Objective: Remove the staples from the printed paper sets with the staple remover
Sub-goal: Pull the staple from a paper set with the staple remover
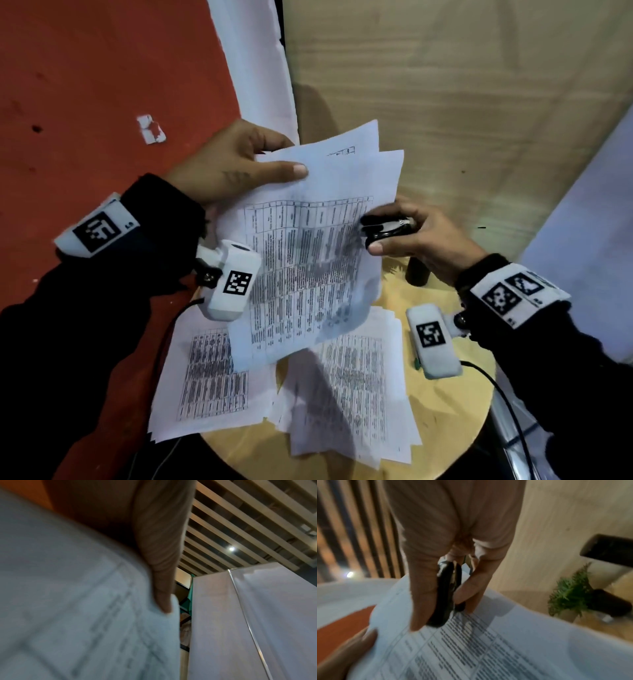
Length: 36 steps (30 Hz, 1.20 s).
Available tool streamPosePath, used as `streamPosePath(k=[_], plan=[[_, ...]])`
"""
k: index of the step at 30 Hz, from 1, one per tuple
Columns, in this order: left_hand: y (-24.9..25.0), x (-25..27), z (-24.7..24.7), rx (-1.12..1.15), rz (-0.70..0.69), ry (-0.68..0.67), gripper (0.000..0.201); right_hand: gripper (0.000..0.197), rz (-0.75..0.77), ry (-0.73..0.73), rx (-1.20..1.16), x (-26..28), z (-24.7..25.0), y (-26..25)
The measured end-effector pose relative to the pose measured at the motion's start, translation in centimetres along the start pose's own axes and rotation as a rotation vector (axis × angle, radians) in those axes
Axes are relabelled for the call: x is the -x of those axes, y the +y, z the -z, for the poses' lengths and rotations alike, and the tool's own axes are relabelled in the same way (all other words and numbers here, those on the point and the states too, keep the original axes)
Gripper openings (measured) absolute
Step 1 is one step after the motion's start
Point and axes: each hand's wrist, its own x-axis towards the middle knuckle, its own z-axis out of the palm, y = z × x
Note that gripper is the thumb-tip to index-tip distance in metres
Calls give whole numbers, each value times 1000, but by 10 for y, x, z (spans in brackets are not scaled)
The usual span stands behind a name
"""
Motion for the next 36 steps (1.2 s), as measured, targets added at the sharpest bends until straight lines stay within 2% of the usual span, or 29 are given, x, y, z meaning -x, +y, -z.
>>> streamPosePath(k=[2,4,5,6,8,9,10,11,12,13,14,15,16,17,18,20,22,24,25,27,30,34,36], plan=[[-1,1,3,58,-4,-23,9,44,-31,-90,-92,2,-2,-4],[-6,0,7,85,-11,33,2,42,-21,-106,-147,2,-3,-7],[-12,0,9,57,-9,79,9,43,-9,-98,-159,1,-3,-7],[-19,-1,13,25,-15,151,13,47,6,-77,-171,0,-3,-7],[-40,0,21,66,-9,322,6,58,35,-21,-227,-2,-1,-6],[-51,2,22,126,46,416,22,57,44,8,-266,-2,1,-7],[-62,5,22,222,114,503,33,55,49,34,-285,-2,2,-7],[-73,10,18,408,174,526,33,55,48,51,-277,-2,1,-7],[-84,17,11,603,197,485,24,57,44,66,-259,-2,-1,-6],[-93,24,1,779,230,447,28,58,39,79,-253,-3,-4,-4],[-104,30,-9,843,280,404,64,59,32,94,-264,-4,-8,0],[-112,39,-20,817,312,405,94,61,22,108,-289,-5,-12,4],[-120,47,-30,742,308,463,106,60,4,127,-322,-6,-16,9],[-124,54,-36,644,297,482,98,60,-13,152,-354,-7,-20,14],[-130,59,-39,562,267,478,81,61,-33,176,-383,-9,-23,19],[-138,66,-45,543,264,478,57,57,-76,218,-433,-14,-32,31],[-143,73,-52,540,255,496,52,45,-124,270,-482,-19,-43,43],[-147,77,-60,460,258,467,25,27,-181,314,-546,-25,-55,53],[-151,78,-63,407,270,472,21,22,-210,321,-574,-28,-61,56],[-168,78,-57,295,300,563,26,18,-256,317,-605,-35,-69,63],[-207,76,-28,219,408,673,24,18,-310,305,-479,-38,-71,80],[-270,84,7,161,651,532,29,18,-486,185,-183,-14,-63,138],[-304,92,13,111,793,439,41,18,-615,138,-91,5,-60,171]])
